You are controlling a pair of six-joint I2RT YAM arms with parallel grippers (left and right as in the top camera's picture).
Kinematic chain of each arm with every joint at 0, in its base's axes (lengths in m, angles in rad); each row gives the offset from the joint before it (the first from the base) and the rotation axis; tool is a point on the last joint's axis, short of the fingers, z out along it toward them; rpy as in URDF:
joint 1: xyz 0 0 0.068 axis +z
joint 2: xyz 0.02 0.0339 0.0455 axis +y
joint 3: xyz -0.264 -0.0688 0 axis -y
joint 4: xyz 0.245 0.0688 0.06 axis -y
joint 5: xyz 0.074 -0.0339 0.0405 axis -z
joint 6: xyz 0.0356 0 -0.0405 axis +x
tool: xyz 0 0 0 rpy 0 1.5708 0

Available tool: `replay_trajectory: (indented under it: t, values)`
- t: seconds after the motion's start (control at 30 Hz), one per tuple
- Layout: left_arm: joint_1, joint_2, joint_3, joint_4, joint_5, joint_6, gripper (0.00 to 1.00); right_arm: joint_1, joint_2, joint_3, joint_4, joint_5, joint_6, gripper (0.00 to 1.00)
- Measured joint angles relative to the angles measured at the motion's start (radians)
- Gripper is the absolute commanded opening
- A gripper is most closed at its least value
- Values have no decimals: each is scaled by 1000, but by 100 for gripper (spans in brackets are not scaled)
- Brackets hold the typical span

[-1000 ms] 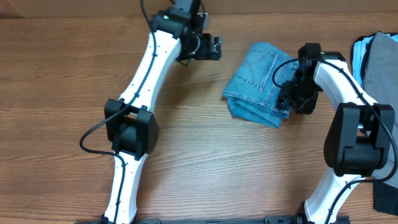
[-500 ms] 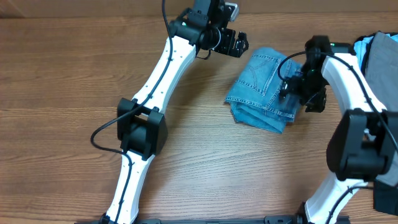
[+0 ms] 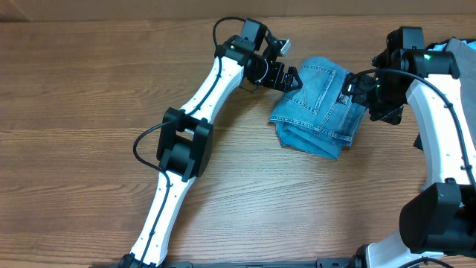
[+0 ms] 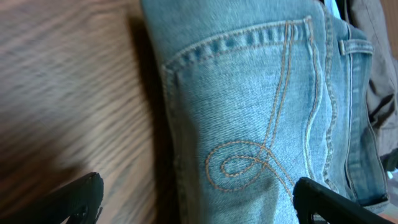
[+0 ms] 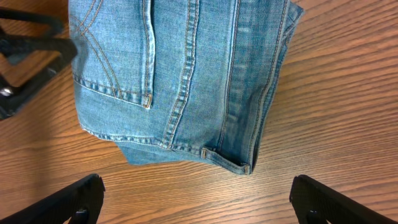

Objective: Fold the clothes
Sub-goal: 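Grasp the left edge of the folded jeans with the left gripper, then carry the jeans bundle to the table's upper-left corner with the left gripper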

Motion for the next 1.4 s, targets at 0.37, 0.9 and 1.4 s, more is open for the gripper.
replay_trajectory:
  t: [0.37,0.9,1.4]
  values:
    - [-41,42,0,5,80,0,97,0,0,0,8,-5,-8,100]
    - [-49,64,4,1,-10,-31,4,0,0,0,14,-6,-11,100]
    - [442,53,26,-148,-77,-399,4,0,0,0,52,-6,-14,100]
